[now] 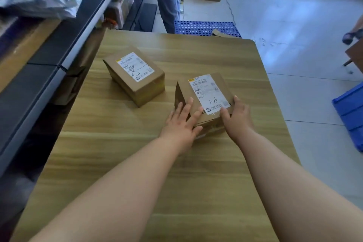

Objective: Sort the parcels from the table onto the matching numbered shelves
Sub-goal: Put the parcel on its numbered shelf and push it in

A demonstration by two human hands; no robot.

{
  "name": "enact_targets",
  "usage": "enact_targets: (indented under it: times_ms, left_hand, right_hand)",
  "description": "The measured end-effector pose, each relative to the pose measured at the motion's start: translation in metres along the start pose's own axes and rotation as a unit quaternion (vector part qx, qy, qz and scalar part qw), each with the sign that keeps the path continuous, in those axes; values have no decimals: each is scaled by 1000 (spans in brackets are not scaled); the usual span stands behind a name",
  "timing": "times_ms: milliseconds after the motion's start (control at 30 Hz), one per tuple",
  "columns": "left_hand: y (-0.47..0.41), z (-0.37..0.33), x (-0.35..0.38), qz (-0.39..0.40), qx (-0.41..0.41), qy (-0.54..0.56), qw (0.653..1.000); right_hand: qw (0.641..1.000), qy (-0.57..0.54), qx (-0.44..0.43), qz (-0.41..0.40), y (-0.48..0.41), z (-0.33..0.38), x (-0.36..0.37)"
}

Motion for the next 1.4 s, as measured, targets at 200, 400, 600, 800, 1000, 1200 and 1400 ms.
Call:
enact_targets:
  times_ms: [200,400,600,800,1000,1200,1400]
  left_hand:
    - [62,1,21,-26,-4,67,997]
    - [127,19,38,-13,-15,88,996]
    - [168,32,37,-11,-42,116,992]
    - [214,38,46,-39,-41,210,976]
    - [273,58,49,-98,-97,402,905]
    - [271,77,50,-97,-167,472,860]
    - [239,77,67,-25,-226,525,820]
  right_hand:
    - [999,-18,-15,24,64,-10,8]
    - [998,-15,-35,55,128,-13,24]
    - [997,-25,-33,62,172,-10,41]
    - [994,-75,-23,81,214,-15,50]
    - [990,-76,22,116,252,-39,52]
    - [982,-152,58,95,255,-42,52]
    - [943,-274,142,122,252,-45,73]
Point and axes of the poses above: each hand's wrist, its own y-axis away from the middle knuckle, its own x-axis out of the palm, z = x × y, the point moved 4 cm from there along -y, towards the middle knuckle, and after that the axes turned 7 degrees about -y, right-handed, at the moved point
